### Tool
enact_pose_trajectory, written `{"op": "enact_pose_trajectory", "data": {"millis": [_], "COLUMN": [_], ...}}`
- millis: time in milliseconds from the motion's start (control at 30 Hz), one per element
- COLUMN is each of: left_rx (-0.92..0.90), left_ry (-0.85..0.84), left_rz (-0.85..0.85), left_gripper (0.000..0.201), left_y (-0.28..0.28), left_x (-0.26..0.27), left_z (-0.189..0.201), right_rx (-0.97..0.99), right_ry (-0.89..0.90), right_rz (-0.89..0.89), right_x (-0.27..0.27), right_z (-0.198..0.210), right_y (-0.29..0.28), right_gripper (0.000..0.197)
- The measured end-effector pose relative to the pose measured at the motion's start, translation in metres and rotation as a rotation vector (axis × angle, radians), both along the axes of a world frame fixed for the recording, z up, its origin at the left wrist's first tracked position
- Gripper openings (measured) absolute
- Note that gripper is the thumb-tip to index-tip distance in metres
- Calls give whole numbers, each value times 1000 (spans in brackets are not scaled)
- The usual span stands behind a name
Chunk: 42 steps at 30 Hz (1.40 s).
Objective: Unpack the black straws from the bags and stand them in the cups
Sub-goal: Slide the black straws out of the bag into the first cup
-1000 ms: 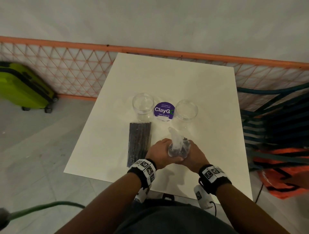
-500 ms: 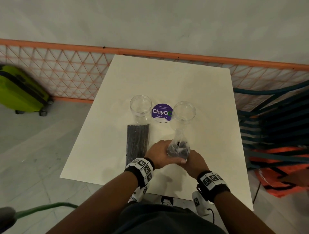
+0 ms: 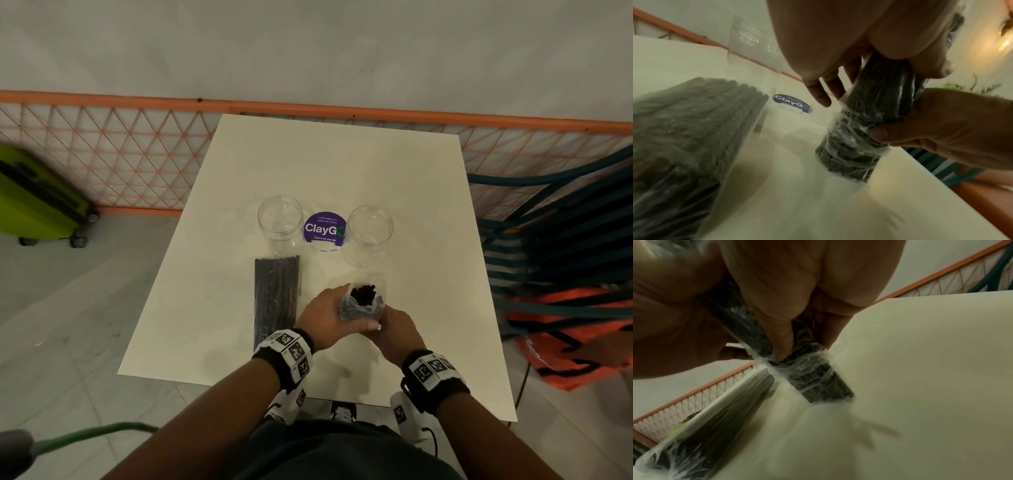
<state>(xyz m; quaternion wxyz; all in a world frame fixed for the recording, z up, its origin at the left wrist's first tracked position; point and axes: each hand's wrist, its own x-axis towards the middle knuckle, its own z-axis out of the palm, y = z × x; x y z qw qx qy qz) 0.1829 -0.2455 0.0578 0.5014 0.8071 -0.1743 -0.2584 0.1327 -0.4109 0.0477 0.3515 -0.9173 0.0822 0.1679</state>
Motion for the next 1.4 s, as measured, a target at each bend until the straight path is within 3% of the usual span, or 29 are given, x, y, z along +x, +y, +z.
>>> {"op": "enact_pose_trajectory", "data": {"millis": [133, 167, 267, 367, 533, 667, 767, 866, 1000, 1100, 1166, 1233, 1300, 1366, 1400], "left_rx": [186, 215, 146, 64, 201, 106, 42, -7, -39, -185, -253, -315, -381, -324, -169], "left_ry": [-46, -55, -52, -8, -6, -2, 55, 106, 179, 308, 379, 447, 474, 426, 328], "left_rz": [-56, -67, -73, -51, -42, -26, 34, 117, 234, 289, 306, 294, 165, 46, 23], "left_gripper": [75, 78, 81, 80, 76, 84, 64, 61, 41, 58, 57, 50, 42, 42, 42], "left_y": [2, 2, 3, 0, -5, -10, -11, -12, -15, -11, -12, -2, 7, -9, -16], "left_x": [3, 4, 4, 5, 4, 4, 3, 1, 4, 15, 21, 29, 35, 31, 37], "left_z": [-14, -18, -22, -19, -26, -24, -25, -31, -32, -25, -15, -8, 6, 28, 32], "right_rx": [151, 141, -12, -37, 4, -91, -182, -56, 187, 223, 51, -266, -496, -636, -680], "right_ry": [-50, -48, 9, 50, 46, 33, -11, 1, -65, -127, -200, -423, -650, -759, -798], "right_rz": [-74, -68, -27, -41, -31, 26, 50, -28, -147, -7, 145, 299, 461, 627, 703], "right_x": [-3, -3, -2, 0, 4, 4, 4, 5, 0, -3, -4, -1, 9, 27, 35], "right_z": [5, 6, 7, 5, -3, -11, -14, -11, -3, 2, 12, 20, 28, 39, 44], "right_y": [-3, -3, 0, 2, 0, 0, 0, -2, -8, -14, -18, -23, -25, -21, -18], "right_gripper": [64, 65, 40, 27, 34, 33, 36, 34, 50, 50, 50, 62, 76, 77, 73]}}
